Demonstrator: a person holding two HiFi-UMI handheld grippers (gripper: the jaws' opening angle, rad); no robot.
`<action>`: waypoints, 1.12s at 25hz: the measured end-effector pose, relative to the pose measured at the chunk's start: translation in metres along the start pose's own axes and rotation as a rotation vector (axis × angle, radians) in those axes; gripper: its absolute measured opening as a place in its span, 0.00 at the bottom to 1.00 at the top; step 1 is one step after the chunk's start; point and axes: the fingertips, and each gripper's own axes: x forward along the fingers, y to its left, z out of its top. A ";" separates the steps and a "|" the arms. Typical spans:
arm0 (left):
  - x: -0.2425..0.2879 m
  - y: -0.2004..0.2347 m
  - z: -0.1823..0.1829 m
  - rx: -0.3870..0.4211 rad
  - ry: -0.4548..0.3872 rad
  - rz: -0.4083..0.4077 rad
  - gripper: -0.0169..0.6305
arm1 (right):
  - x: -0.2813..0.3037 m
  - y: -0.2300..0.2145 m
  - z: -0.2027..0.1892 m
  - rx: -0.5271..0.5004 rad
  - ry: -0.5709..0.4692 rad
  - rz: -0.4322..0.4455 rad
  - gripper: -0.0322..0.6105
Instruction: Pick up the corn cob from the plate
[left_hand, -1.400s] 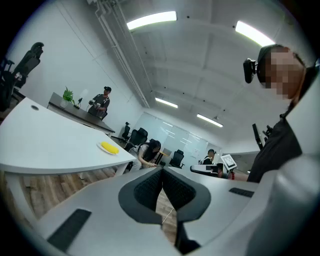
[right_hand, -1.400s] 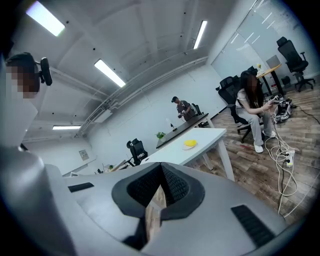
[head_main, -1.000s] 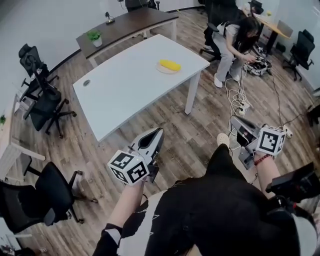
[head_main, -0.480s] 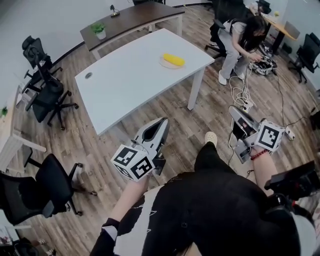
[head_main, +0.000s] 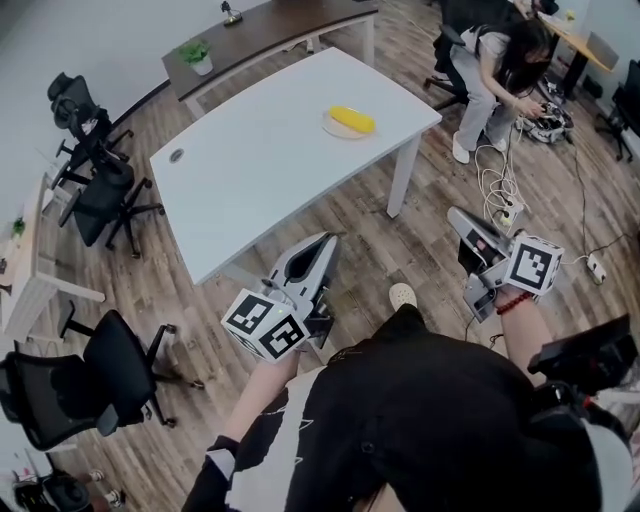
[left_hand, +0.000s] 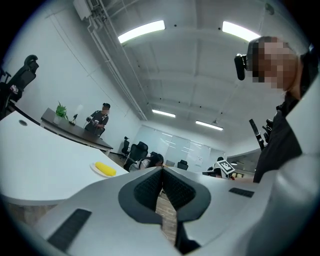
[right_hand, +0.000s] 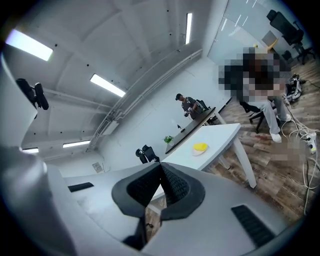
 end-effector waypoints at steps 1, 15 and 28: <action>0.008 0.005 0.003 0.009 -0.012 0.013 0.05 | 0.005 -0.006 0.005 0.006 0.003 0.009 0.07; 0.158 0.087 -0.021 -0.050 0.054 0.147 0.05 | 0.078 -0.135 0.094 -0.014 0.144 0.005 0.07; 0.233 0.138 -0.028 -0.097 0.066 0.308 0.05 | 0.136 -0.221 0.140 0.031 0.255 0.087 0.07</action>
